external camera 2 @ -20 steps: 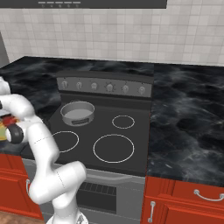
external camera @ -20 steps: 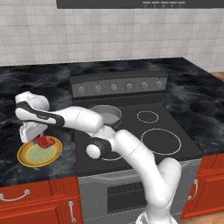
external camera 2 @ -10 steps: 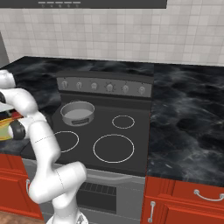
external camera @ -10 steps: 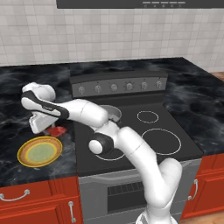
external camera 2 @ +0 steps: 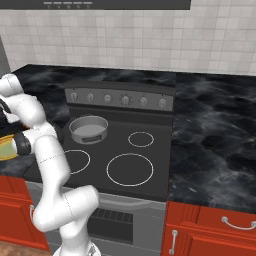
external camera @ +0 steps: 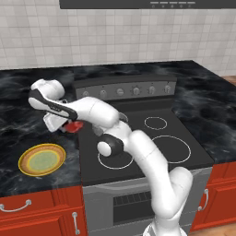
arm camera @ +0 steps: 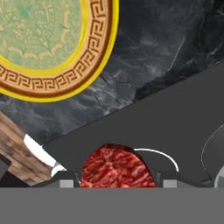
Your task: Retrieve the frozen meat and place it in the pot on a burner. Then turn the burner on.
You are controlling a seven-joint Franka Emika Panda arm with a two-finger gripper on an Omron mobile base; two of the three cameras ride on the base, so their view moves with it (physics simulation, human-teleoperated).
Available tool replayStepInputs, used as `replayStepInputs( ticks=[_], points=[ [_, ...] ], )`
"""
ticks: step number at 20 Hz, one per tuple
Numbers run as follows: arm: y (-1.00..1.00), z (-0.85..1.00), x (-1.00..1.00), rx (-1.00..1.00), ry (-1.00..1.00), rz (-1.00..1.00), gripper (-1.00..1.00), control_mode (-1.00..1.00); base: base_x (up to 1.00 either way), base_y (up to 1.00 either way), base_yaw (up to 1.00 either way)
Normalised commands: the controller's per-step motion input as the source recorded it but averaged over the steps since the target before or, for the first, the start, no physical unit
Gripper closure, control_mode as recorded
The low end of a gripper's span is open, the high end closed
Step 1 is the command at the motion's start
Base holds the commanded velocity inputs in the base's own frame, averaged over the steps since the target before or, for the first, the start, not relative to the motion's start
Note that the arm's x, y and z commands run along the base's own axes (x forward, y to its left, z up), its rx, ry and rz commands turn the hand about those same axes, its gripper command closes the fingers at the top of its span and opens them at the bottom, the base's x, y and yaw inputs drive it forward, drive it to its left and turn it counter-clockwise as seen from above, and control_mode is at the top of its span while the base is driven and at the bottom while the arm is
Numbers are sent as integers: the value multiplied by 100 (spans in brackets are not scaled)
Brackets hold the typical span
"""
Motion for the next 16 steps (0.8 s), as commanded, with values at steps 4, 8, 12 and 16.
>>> replayStepInputs(
  ticks=[4, 8, 12, 16],
  points=[
    [-91, 38, -12, 20, -20, 0, 100, -100, 0, 0, 0],
    [-100, 3, -5, 24, -19, -1, 100, -100, 0, 0, 0],
    [-92, -1, 0, 23, -11, -2, 100, -100, 0, 0, 0],
    [-100, -5, 0, 25, -10, -1, 100, -100, 0, 0, 0]
  ],
)
